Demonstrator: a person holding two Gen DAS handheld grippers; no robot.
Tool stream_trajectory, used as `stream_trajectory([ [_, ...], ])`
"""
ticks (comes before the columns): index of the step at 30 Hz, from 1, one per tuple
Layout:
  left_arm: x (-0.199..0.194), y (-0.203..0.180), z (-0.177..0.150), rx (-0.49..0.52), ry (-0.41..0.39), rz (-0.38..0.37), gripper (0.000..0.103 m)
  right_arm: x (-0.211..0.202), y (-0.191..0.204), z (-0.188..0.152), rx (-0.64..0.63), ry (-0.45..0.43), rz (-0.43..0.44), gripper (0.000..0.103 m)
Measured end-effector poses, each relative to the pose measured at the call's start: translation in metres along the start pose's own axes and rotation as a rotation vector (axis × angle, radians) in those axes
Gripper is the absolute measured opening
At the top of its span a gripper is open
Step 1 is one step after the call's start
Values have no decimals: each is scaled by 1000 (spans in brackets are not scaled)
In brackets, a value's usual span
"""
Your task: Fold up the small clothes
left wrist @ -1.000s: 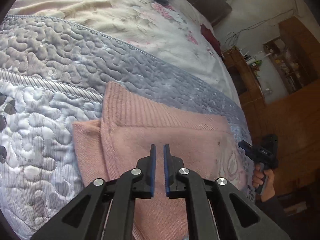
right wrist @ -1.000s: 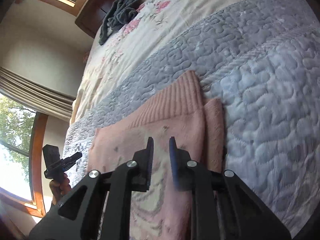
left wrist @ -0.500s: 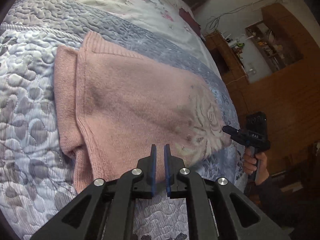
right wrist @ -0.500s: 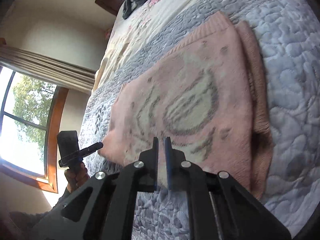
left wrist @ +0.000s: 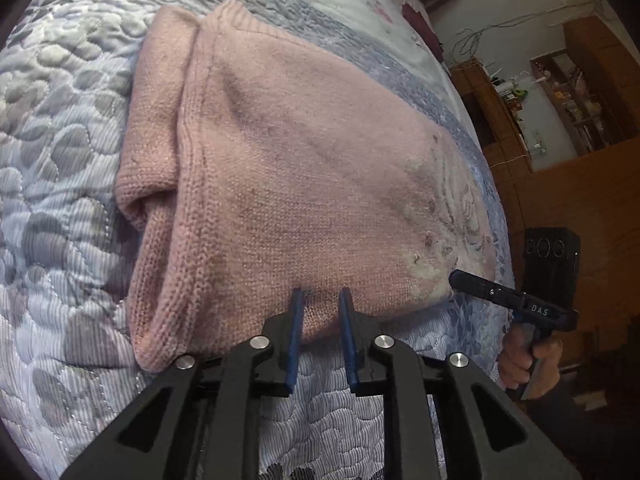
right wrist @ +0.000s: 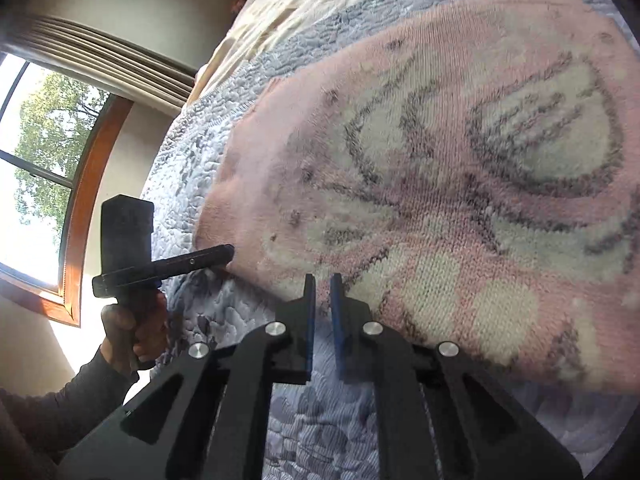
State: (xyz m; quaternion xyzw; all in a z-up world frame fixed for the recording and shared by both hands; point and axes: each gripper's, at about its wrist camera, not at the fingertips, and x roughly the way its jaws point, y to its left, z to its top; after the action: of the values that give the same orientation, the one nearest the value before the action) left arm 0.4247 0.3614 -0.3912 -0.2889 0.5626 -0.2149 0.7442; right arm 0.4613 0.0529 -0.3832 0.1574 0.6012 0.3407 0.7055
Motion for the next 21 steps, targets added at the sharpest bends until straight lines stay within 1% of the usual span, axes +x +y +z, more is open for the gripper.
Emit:
stream_trajectory([
  [1, -1, 4, 0, -30, 2, -20, 17, 10, -8, 1, 18, 12, -15, 1],
  [2, -5, 5, 1, -47, 8, -33, 17, 12, -16, 1, 35, 14, -12, 0],
  [3, -12, 5, 3, -54, 10, -41, 23, 7, -18, 0, 60, 13, -8, 0],
  [4, -22, 5, 5, -52, 8, -53, 36, 0, -13, 0, 51, 5, -33, 0],
  [5, -35, 4, 8, -44, -4, -66, 42, -9, -3, 2, 9, -12, -74, 10],
  [6, -50, 4, 13, -41, -26, -71, 53, -16, 13, 1, -45, -24, -125, 22],
  [7, -65, 7, 19, -45, -51, -64, 64, -20, 31, -2, -108, -26, -178, 25],
  [8, -78, 13, 26, -57, -74, -50, 67, -20, 52, -5, -180, -20, -226, 31],
  [9, -88, 21, 34, -75, -91, -33, 70, -14, 74, -9, -254, -10, -272, 40],
  [10, -97, 31, 40, -96, -101, -16, 71, -7, 94, -13, -323, 2, -316, 46],
  [11, -103, 40, 47, -127, -106, -3, 71, 2, 113, -17, -381, 18, -350, 57],
  [12, -106, 50, 53, -161, -101, -4, 72, 7, 123, -25, -430, 38, -380, 63],
  [15, -104, 81, 73, -251, -57, -28, 72, 38, 157, -37, -578, 81, -505, 66],
  [16, -101, 88, 79, -263, -44, -27, 72, 43, 159, -40, -616, 90, -530, 66],
  [18, -93, 96, 91, -262, -20, -15, 72, 56, 173, -45, -678, 101, -556, 66],
  [21, -74, 102, 107, -263, 12, -44, 73, 77, 183, -50, -730, 102, -570, 66],
])
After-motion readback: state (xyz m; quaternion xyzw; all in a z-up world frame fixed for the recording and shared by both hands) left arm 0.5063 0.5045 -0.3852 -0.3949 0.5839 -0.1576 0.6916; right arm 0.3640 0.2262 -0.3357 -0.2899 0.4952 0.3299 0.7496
